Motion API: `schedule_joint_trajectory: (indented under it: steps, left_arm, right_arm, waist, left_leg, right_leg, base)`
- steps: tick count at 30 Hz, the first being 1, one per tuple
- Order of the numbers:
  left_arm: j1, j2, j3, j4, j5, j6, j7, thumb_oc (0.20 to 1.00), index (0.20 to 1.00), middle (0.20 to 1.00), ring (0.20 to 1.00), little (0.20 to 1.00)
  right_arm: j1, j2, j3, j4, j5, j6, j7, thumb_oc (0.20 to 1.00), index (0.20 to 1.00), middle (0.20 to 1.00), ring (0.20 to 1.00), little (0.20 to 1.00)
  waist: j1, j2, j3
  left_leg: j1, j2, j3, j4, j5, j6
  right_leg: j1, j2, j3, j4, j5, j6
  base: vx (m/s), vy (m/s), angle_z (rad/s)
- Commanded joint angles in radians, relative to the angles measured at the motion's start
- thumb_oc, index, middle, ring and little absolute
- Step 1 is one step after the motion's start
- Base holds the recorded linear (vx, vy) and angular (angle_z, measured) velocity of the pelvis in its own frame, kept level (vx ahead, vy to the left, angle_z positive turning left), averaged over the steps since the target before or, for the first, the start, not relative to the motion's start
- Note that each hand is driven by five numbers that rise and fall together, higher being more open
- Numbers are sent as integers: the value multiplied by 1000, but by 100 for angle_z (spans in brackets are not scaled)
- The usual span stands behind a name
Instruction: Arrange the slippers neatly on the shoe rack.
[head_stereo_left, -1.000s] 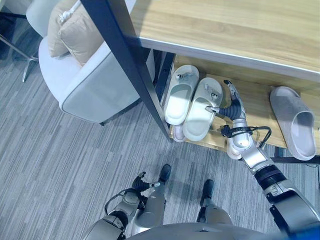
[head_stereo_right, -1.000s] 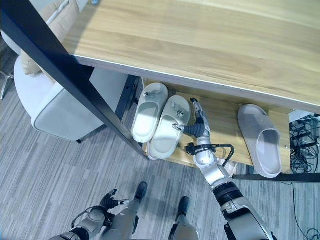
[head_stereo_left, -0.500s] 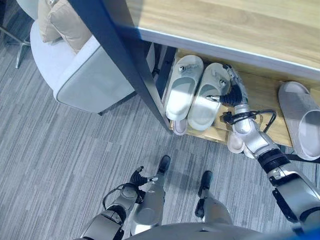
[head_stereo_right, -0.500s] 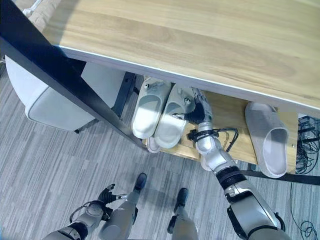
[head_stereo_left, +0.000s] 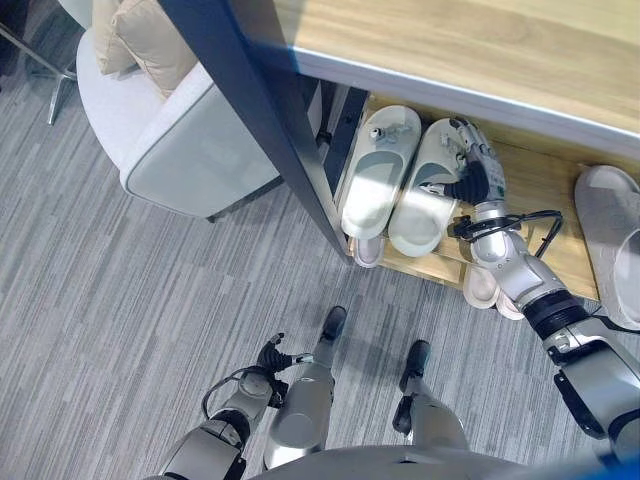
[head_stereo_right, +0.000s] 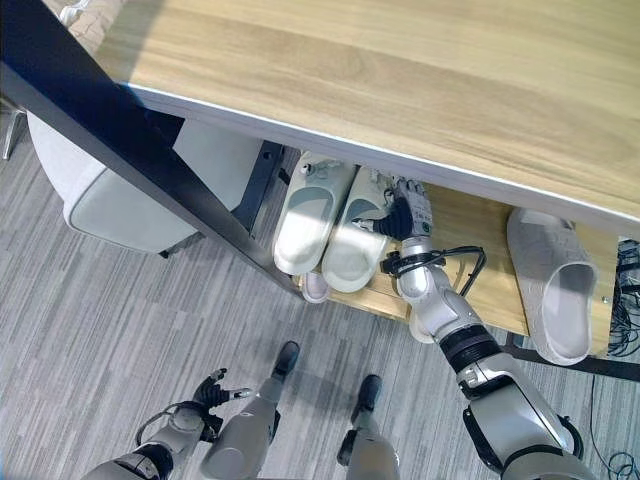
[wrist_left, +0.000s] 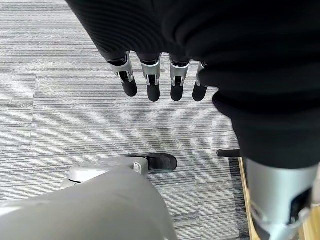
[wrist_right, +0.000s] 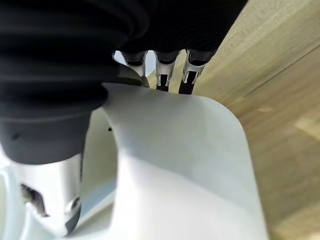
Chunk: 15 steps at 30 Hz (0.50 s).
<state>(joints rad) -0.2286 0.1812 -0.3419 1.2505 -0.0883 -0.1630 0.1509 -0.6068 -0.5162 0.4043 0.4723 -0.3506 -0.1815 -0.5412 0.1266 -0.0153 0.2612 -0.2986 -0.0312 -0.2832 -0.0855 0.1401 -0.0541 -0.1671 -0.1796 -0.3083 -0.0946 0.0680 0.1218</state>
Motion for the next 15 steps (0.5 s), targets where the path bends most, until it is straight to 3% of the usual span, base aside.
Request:
schedule_joint_trajectory:
  steps: [1, 7, 15]
  left_arm:
    - [33, -38, -5, 116, 28, 3, -25, 1000, 1000, 1000, 1000, 1000]
    - [69, -33, 14, 132, 44, 8, -36, 1000, 1000, 1000, 1000, 1000]
    - [95, -28, 54, 143, 90, 9, -48, 1000, 1000, 1000, 1000, 1000]
  right_arm:
    - [39, 22, -21, -43, 19, -59, 26, 1000, 1000, 1000, 1000, 1000]
    - [108, 37, -72, -56, 76, -84, 41, 1000, 1000, 1000, 1000, 1000]
    - [205, -106, -157, -136, -122, -22, -7, 1000, 1000, 1000, 1000, 1000]
  waist:
    - [-5, -21, -62]
    - [-17, -23, -101]
    - [-40, -26, -139]
  left_leg:
    - [26, -35, 49, -2, -114, 10]
    - [58, -31, 60, -2, -125, 16]
    - [110, -22, 72, -2, -144, 15]
  right_leg:
    - [53, -30, 9, 13, -57, 48]
    - [78, -27, 14, 8, -64, 44]
    - [121, -23, 13, 11, -78, 46]
  base:
    - [0, 0, 0]
    - [5, -1, 0]
    - [31, -31, -7]
